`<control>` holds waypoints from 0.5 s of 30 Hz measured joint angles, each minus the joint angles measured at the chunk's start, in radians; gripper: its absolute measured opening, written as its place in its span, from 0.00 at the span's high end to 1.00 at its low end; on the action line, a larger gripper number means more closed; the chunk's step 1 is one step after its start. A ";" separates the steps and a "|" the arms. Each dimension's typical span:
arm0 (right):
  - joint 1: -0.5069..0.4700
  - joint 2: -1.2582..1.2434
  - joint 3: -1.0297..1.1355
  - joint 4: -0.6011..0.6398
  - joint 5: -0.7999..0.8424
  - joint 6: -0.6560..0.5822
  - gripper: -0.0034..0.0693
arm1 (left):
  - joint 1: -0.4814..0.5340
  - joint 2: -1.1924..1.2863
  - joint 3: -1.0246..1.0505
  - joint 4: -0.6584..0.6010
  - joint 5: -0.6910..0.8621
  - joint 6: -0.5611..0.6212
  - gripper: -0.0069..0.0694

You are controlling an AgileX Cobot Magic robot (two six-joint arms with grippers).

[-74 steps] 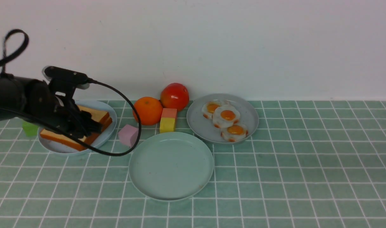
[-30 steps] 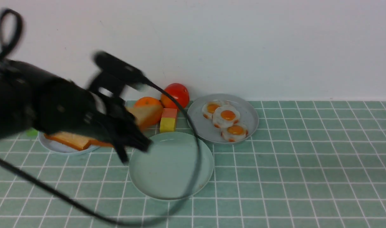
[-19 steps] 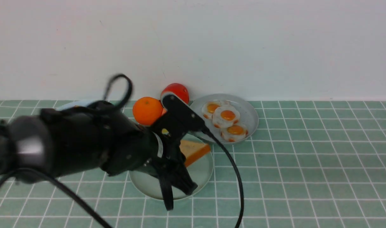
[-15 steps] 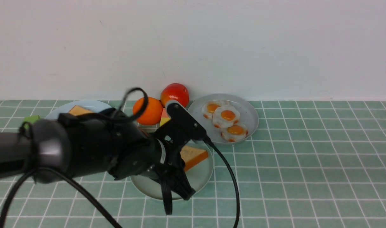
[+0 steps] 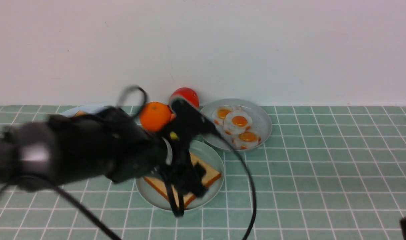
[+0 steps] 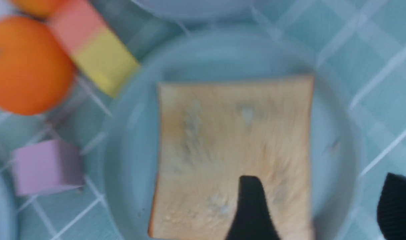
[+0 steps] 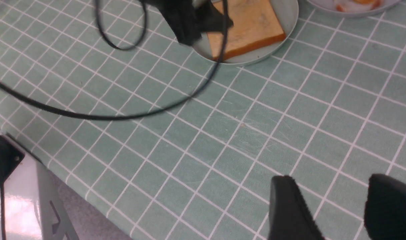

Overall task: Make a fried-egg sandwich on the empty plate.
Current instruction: Use the right arm to grab a fried egg

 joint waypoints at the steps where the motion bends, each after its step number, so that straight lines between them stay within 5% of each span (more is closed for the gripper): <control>1: 0.000 0.024 0.000 0.000 -0.009 0.000 0.50 | 0.000 -0.054 -0.002 -0.004 0.014 -0.045 0.34; 7: 0.000 0.244 -0.058 0.001 -0.095 -0.008 0.72 | 0.000 -0.427 0.005 -0.020 0.150 -0.205 0.86; 15: 0.043 0.571 -0.251 -0.006 -0.147 -0.083 0.93 | 0.000 -0.886 0.258 -0.101 0.201 -0.231 0.93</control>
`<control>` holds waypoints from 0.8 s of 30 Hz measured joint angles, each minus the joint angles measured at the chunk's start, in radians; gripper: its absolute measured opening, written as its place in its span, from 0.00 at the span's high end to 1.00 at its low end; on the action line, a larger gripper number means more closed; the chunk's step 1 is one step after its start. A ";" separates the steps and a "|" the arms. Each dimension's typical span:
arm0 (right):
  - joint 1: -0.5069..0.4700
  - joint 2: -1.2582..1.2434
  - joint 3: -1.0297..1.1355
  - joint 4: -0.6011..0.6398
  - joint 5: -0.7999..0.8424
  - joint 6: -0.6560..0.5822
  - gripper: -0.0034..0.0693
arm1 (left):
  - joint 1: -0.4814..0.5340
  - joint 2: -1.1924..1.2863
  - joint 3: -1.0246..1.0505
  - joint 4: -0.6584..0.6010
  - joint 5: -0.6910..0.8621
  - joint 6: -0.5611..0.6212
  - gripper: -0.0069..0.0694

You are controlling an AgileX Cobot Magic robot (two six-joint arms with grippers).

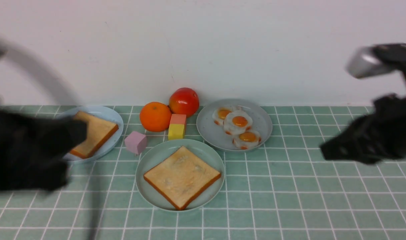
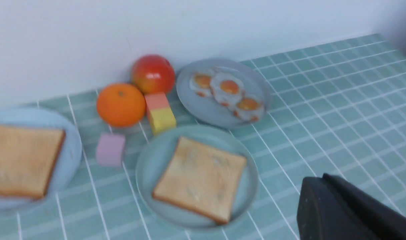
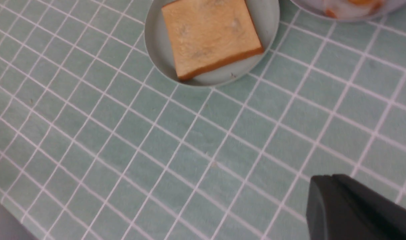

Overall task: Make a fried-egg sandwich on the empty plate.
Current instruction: Use the right arm to grab a fried egg

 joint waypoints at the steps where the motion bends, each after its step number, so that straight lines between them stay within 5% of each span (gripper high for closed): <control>1: 0.021 0.070 -0.050 -0.011 -0.008 -0.002 0.94 | 0.000 -0.085 0.057 -0.015 0.000 -0.001 0.93; 13: 0.206 0.595 -0.449 -0.399 -0.088 0.102 0.85 | 0.000 -0.371 0.316 -0.039 -0.008 -0.040 0.93; 17: 0.222 0.760 -0.599 -0.581 -0.103 0.152 0.69 | 0.000 -0.371 0.316 -0.039 -0.054 -0.053 0.93; 24: 0.223 0.937 -0.762 -0.664 -0.133 0.158 0.38 | 0.000 -0.371 0.316 -0.039 -0.071 -0.053 0.93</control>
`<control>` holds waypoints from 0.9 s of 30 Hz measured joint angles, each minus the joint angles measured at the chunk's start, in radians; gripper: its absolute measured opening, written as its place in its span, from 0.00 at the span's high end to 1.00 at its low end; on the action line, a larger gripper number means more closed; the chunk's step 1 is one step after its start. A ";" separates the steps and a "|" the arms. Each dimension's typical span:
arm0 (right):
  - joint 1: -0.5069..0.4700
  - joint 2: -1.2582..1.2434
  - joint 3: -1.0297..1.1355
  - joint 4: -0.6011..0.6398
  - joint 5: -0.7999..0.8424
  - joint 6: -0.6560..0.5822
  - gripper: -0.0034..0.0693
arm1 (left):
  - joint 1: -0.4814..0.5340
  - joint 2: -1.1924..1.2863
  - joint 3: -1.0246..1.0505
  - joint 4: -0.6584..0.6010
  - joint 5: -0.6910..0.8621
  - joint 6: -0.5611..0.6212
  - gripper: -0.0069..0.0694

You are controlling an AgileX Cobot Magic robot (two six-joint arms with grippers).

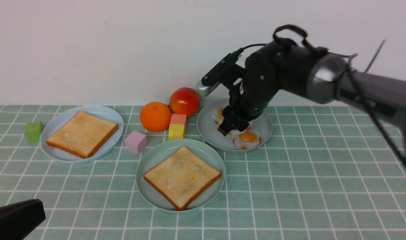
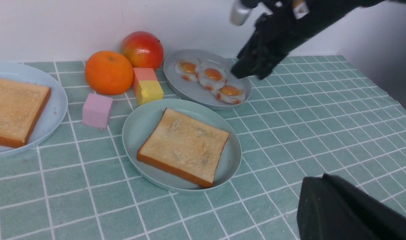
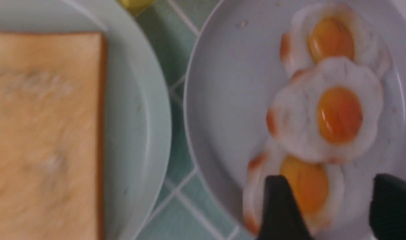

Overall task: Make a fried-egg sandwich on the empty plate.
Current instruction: Use the right arm to grab a fried egg

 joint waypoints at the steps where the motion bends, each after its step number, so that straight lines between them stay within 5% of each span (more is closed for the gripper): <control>1: 0.000 0.022 -0.021 -0.002 -0.001 0.000 0.35 | 0.000 0.000 0.000 0.000 0.000 0.000 0.93; 9: 0.000 0.151 -0.128 -0.048 -0.007 0.011 0.26 | 0.000 0.000 0.000 0.003 0.000 0.000 0.93; 27: 0.000 0.200 -0.144 -0.184 -0.051 0.140 0.26 | 0.000 0.000 0.000 -0.005 0.012 0.000 0.93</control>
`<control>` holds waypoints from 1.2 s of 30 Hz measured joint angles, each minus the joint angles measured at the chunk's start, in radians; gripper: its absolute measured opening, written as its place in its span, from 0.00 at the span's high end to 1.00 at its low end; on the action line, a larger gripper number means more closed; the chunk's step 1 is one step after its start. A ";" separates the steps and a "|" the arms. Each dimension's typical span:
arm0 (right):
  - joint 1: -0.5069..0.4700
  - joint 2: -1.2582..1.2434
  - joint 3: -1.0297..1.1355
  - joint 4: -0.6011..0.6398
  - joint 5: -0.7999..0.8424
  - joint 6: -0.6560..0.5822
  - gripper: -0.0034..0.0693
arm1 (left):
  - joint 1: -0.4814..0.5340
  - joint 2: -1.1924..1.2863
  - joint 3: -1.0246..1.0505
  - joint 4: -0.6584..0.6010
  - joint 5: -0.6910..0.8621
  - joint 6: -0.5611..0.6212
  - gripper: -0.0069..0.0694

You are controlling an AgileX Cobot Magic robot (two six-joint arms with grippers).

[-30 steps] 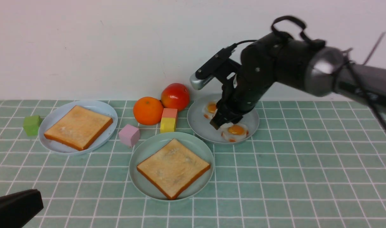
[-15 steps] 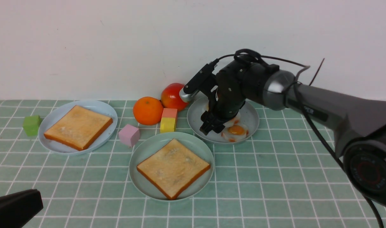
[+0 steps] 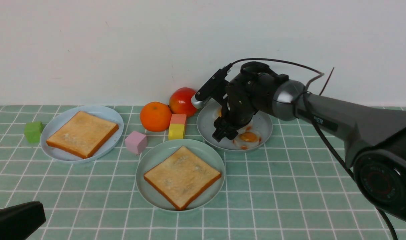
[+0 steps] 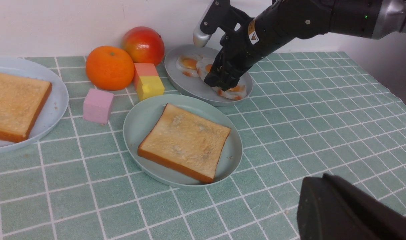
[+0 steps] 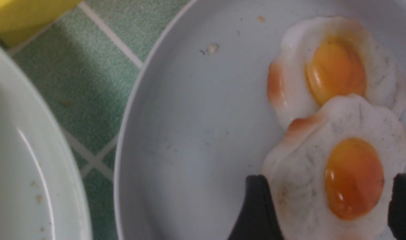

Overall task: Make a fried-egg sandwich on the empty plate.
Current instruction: Use the right arm to grab a fried egg

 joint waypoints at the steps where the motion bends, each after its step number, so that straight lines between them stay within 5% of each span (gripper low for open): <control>1: 0.000 0.000 0.000 -0.001 -0.001 0.001 0.26 | 0.000 0.000 0.000 -0.001 0.001 0.000 0.93; 16: 0.001 0.039 -0.007 -0.042 -0.029 0.041 0.29 | 0.000 0.000 0.000 -0.002 0.005 0.000 0.93; 31: 0.022 0.019 -0.011 -0.096 0.053 0.041 0.86 | 0.000 0.000 0.000 -0.010 0.010 0.000 0.93; 36: 0.047 -0.034 -0.008 -0.133 0.090 0.041 0.88 | 0.000 0.000 0.000 -0.007 0.032 0.000 0.93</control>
